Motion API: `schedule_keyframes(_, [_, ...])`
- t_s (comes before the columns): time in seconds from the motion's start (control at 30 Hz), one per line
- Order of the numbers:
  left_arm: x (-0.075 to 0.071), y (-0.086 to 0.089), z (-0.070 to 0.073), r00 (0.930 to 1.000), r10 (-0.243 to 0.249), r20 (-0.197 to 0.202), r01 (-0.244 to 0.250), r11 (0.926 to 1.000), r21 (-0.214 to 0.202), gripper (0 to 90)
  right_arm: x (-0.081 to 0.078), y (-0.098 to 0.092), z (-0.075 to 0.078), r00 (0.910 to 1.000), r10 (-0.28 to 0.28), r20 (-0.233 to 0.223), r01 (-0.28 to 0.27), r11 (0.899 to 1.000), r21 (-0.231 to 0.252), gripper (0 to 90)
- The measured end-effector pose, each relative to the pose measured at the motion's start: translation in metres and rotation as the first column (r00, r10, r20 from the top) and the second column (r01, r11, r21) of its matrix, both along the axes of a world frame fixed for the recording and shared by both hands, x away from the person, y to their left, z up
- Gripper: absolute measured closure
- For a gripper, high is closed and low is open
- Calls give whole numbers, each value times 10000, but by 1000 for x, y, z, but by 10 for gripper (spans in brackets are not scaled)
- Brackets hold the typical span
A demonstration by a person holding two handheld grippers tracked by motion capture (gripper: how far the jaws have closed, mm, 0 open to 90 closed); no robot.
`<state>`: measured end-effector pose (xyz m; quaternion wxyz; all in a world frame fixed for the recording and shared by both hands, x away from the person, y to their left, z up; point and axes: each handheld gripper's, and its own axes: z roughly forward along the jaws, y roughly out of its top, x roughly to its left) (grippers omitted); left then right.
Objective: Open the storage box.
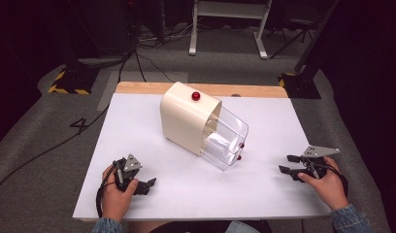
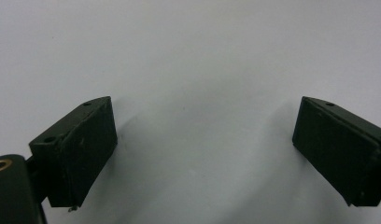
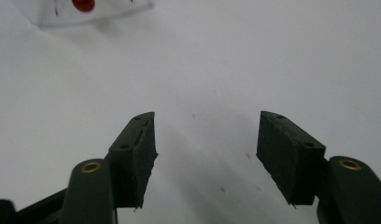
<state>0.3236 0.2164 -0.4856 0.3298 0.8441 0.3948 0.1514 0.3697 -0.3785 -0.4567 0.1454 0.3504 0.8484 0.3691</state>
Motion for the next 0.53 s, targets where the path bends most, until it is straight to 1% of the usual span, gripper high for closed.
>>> schedule_keyframes(0.1, [0, 0, 0, 10000, 7, -11, -7, 10000, -8, 67, -1, -3, -11, 9998, -89, -202, 88, 10000, -34, 337])
schedule_keyframes(0.13, [0, 0, 0, 10000, 8, -8, -8, 10000, -7, 67, -1, -3, -15, 9996, -141, -226, 137, 9997, -182, 328])
schedule_keyframes(0.17, [0, 0, 0, 10000, 7, 0, -7, 10000, -2, 67, -2, -3, -18, 9997, -134, -186, 128, 9995, -301, 313])
schedule_keyframes(0.2, [0, 0, 0, 10000, 6, 6, -6, 10000, -1, 67, -2, -3, -20, 9999, -104, -52, 103, 9998, -184, 288])
schedule_keyframes(0.27, [0, 0, 0, 10000, 13, 9, -13, 10000, -3, 67, -5, -3, -23, 10000, -27, 34, 27, 10000, -14, 228])
schedule_keyframes(0.33, [-1, 0, 0, 10000, 16, -4, -16, 10000, -28, 67, -6, -1, -24, 9999, 49, 148, -47, 9999, -133, 221])
schedule_keyframes(0.37, [-1, -1, 0, 10000, 23, -4, -23, 10000, -15, 67, -7, -1, -24, 9998, 25, 202, -21, 9999, -170, 218])
schedule_keyframes(0.4, [-1, -1, 0, 10000, 33, 4, -33, 10000, 16, 67, -8, 0, -24, 9995, -39, 320, 47, 9997, -253, 187])
schedule_keyframes(0.43, [-1, -1, 0, 10000, 27, 11, -27, 10000, 33, 67, -7, 0, -24, 9993, -215, 321, 224, 9993, -288, 162])
schedule_keyframes(0.5, [-1, -1, 0, 10000, 34, 48, -34, 10000, 54, 66, -6, -1, -25, 9994, -285, 199, 289, 9994, -212, 160])
schedule_keyframes(0.53, [-1, -1, 0, 10000, 36, -9, -36, 10000, 39, 66, -6, -1, -25, 9992, -286, 266, 292, 9993, -231, 160])
